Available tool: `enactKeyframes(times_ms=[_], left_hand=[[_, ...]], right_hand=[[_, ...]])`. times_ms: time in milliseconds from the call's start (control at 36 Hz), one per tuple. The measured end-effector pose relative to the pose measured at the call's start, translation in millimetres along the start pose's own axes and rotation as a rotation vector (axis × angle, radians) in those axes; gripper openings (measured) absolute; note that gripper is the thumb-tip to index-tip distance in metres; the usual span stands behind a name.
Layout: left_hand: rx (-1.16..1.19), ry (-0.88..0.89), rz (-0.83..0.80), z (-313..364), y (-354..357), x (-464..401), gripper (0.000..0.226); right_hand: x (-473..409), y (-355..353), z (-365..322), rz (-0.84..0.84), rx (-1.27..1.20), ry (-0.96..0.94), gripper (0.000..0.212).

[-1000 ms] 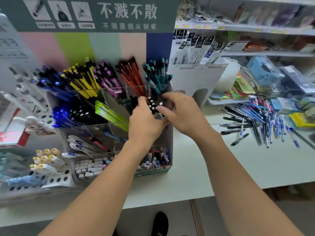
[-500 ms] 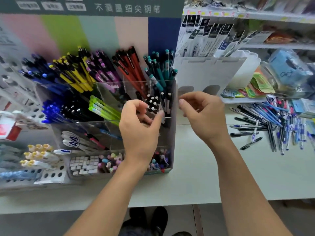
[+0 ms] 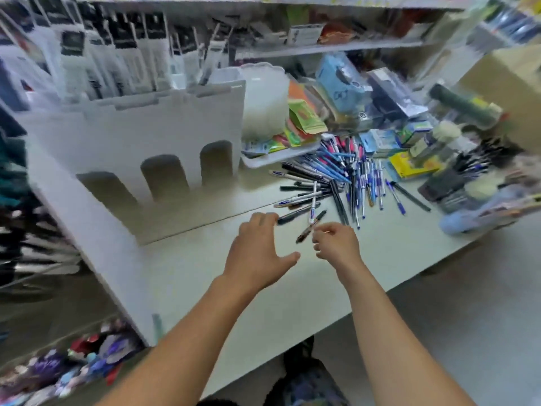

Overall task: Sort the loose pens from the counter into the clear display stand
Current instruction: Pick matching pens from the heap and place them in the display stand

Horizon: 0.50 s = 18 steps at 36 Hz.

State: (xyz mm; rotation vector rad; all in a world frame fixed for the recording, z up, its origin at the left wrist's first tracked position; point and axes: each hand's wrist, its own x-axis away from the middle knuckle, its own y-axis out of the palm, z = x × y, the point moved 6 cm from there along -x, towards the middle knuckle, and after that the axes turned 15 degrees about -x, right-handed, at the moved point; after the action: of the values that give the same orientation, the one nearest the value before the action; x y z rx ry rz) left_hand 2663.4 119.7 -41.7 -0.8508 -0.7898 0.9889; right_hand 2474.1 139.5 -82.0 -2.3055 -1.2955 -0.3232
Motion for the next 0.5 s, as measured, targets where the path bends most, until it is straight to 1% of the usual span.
enactKeyframes(times_ms=[56,111,167,222,278,333,389,417,472,500], left_hand=[[-0.088,-0.005,-0.025,18.2,24.8,-37.3,0.09],[-0.195,-0.013,-0.033,37.4,51.1,-76.0,0.103],[-0.321,-0.052,-0.068,52.4,77.6,-115.5,0.114],[-0.432,-0.103,-0.147,60.7,101.1,-149.0,0.124],[-0.531,-0.153,-0.222,64.0,117.9,-175.5,0.129],[-0.583,-0.236,-0.279,59.2,126.3,-193.3,0.125],[-0.608,-0.307,-0.324,55.0,128.9,-200.2,0.113],[-0.631,-0.319,-0.33,54.4,130.2,-200.3,0.103],[-0.675,-0.339,-0.292,56.4,131.3,-199.5,0.074],[-0.687,-0.355,-0.272,58.9,131.7,-199.5,0.065]], right_hand=[[-35.1,-17.5,5.4,-0.016,-0.04,0.035,0.014],[-76.2,-30.4,12.5,-0.056,-0.014,0.009,0.01],[-114.8,-38.8,19.3,-0.146,0.083,-0.033,0.01],[-141.2,-47.0,21.3,-0.247,0.185,-0.082,0.011],[-161.0,-60.4,20.0,-0.332,0.196,-0.104,0.012],[-178.3,-76.0,22.9,-0.416,0.16,-0.077,0.01],[-194.5,-89.9,26.0,-0.463,0.168,-0.054,0.007],[-201.0,-94.3,26.7,-0.472,0.183,-0.055,0.005],[-209.8,-94.6,23.6,-0.512,0.187,-0.056,0.006],[-212.3,-90.7,20.7,-0.538,0.178,-0.054,0.007]])
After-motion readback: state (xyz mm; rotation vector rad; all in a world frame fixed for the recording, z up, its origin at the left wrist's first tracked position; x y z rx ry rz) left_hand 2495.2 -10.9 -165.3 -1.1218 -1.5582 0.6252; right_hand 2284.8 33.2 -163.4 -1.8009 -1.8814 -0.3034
